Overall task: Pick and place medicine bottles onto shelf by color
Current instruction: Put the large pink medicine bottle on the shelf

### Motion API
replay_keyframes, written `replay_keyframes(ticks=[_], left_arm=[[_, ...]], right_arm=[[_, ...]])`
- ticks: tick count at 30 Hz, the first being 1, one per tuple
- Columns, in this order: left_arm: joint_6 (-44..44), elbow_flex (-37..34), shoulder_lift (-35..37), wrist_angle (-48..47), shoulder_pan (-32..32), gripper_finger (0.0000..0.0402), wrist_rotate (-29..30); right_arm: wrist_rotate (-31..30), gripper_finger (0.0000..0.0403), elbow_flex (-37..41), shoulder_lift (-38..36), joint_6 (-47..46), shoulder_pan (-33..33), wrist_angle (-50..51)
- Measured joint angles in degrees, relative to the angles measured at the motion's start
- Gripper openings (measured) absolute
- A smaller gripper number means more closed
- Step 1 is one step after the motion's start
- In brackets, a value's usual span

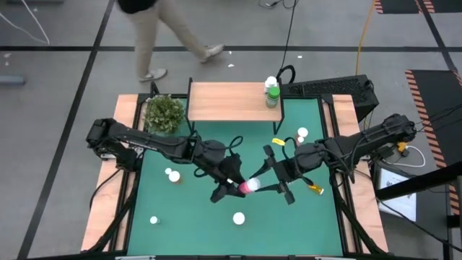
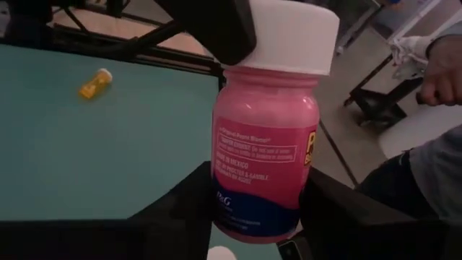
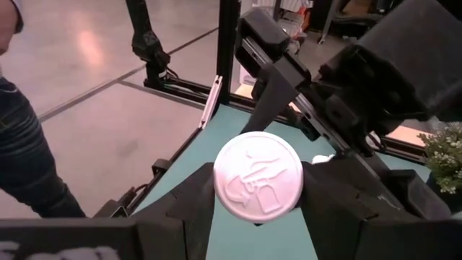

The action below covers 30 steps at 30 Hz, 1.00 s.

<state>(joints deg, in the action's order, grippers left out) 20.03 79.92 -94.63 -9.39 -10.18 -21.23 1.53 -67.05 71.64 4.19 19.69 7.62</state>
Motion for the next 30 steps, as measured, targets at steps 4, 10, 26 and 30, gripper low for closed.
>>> replay_keyframes(ticks=[4, 10, 26, 30], left_arm=[[-1.51, 0.0, 0.02, 0.08, 0.05, 0.0164, 0.07], [-4.18, 0.0, 0.13, 0.14, 0.06, 0.018, 6.96], [-12.81, -0.02, 0.95, 6.49, -0.04, 0.0183, 35.28], [-15.71, -0.11, 0.81, 8.4, 0.09, 0.0186, 35.86]], right_arm=[[-2.84, 0.0176, 0.0, 0.0, -1.47, 0.01, 0.08], [-8.43, 0.0227, 0.04, -0.78, -6.44, -0.09, 0.78], [-24.27, 0.0287, -0.03, -6.38, -19.84, -0.11, -0.04], [-24.77, 0.0286, -0.11, -5.16, -19.35, -0.38, -2.04]])
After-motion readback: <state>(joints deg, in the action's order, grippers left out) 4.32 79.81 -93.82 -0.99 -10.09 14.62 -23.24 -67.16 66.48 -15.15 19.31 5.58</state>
